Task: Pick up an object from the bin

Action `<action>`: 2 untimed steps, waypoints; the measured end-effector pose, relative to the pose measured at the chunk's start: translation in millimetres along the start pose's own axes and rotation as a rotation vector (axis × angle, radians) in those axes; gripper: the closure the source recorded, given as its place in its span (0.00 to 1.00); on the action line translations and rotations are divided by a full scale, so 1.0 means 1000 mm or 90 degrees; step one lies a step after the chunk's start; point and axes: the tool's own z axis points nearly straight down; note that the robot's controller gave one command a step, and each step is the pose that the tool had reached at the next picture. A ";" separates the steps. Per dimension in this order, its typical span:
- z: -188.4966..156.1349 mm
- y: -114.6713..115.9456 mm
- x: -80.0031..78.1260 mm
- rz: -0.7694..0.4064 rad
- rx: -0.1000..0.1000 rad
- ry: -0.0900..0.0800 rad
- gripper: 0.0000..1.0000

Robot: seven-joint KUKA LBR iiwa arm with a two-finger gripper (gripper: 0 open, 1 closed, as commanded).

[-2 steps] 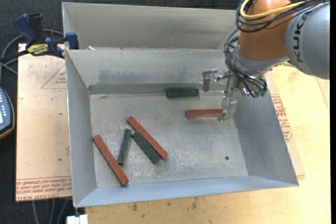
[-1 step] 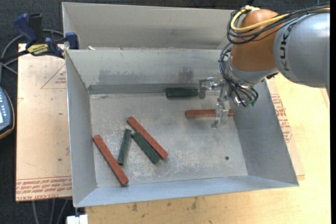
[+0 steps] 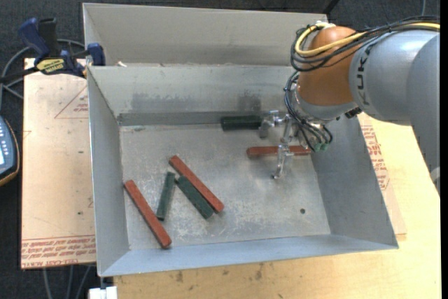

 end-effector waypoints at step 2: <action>-0.001 0.000 -0.001 -0.001 0.001 -0.003 1.00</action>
Offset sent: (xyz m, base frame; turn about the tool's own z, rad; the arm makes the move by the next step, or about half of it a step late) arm 0.0000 0.0000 0.0000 0.0000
